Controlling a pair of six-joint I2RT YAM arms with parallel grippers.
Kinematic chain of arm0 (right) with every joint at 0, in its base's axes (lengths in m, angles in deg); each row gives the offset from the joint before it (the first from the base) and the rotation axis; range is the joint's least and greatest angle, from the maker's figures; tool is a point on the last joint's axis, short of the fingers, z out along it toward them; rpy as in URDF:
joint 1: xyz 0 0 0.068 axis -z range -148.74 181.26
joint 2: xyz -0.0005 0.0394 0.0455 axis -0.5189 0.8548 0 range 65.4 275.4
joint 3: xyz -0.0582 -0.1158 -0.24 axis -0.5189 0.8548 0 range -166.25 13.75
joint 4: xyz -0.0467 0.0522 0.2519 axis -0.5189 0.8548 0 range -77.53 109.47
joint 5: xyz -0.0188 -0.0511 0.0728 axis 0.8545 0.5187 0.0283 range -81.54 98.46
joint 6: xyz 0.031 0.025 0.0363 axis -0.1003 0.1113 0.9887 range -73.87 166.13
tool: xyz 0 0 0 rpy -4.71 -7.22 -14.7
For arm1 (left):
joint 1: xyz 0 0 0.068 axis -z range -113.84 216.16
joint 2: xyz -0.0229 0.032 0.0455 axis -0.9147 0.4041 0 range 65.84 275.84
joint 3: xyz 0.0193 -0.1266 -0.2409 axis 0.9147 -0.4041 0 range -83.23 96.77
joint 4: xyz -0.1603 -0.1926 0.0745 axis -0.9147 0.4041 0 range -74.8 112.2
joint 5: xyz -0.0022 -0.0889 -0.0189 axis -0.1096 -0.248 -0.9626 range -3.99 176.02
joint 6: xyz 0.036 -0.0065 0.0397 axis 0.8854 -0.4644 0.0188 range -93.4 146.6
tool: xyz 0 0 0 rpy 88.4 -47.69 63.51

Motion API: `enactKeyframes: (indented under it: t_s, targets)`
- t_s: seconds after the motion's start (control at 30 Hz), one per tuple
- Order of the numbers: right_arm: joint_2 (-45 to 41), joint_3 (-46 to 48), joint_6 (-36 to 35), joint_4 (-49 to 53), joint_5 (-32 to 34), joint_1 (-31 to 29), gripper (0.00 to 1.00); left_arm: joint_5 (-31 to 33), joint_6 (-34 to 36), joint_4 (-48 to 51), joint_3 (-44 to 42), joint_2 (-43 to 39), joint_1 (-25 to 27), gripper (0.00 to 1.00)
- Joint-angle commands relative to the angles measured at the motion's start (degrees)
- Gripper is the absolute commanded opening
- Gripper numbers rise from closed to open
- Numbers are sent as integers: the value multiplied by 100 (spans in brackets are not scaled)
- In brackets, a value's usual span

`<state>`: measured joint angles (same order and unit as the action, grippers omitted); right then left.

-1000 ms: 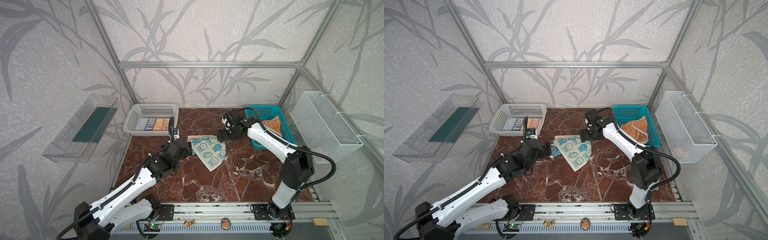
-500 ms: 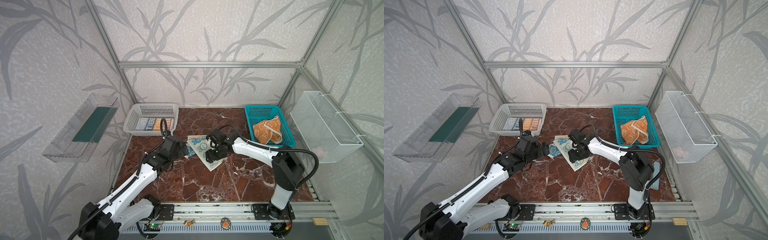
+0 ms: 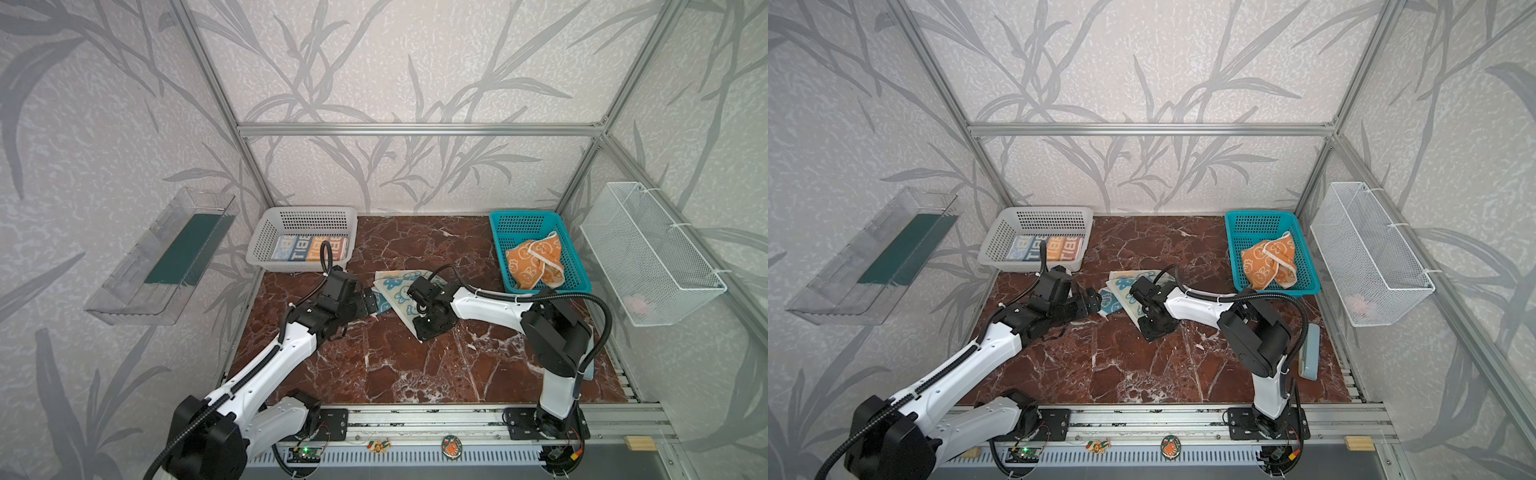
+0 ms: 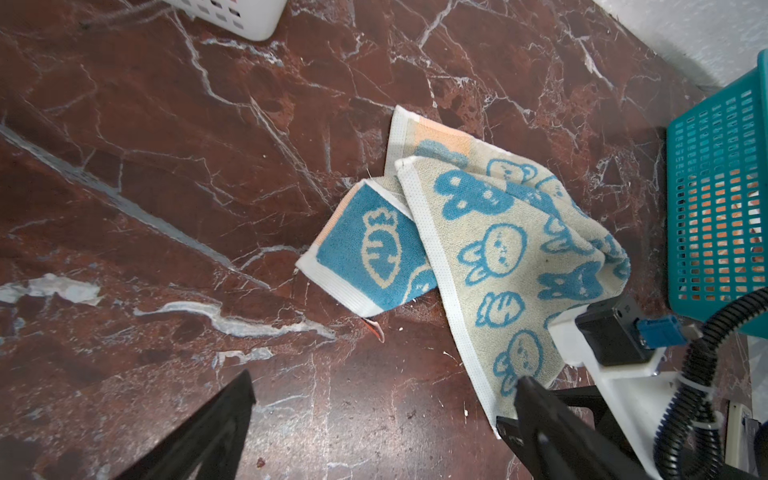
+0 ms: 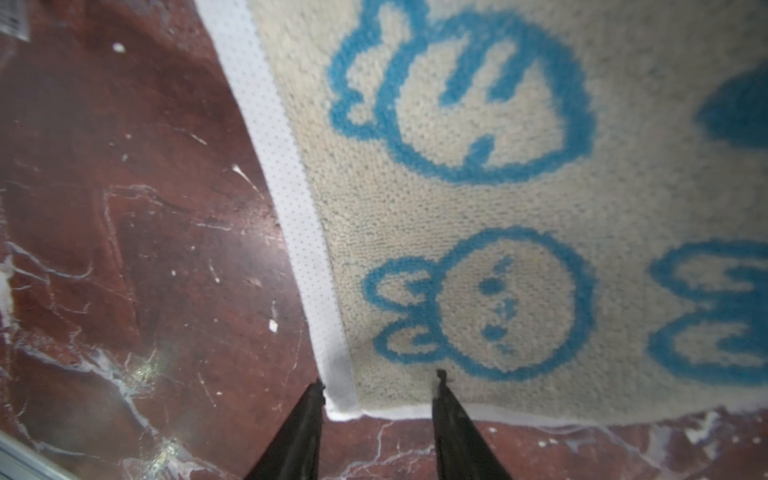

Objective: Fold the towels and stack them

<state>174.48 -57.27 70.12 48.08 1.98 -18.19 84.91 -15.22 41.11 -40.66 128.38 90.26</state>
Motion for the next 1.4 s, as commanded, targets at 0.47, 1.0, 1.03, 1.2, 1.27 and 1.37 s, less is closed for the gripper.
enactKeyframes:
  t_s: [0.47,1.0,1.03,1.2,1.27,1.37]
  targets:
    - [374,198,-312,504,689,207,25,-132,34,19,15,157,-33,99]
    - [-540,256,-597,701,691,644,41,-162,47,-31,78,354,-36,99]
    - [-539,246,-586,697,684,602,43,-159,26,-37,79,376,-33,99]
    - [-288,185,-595,668,652,397,47,-378,76,-250,32,434,-30,99]
    - [-193,186,-586,653,649,326,48,-451,79,-341,-6,412,-32,99]
    - [-66,177,-546,693,706,278,48,-419,85,-315,-7,365,-36,99]
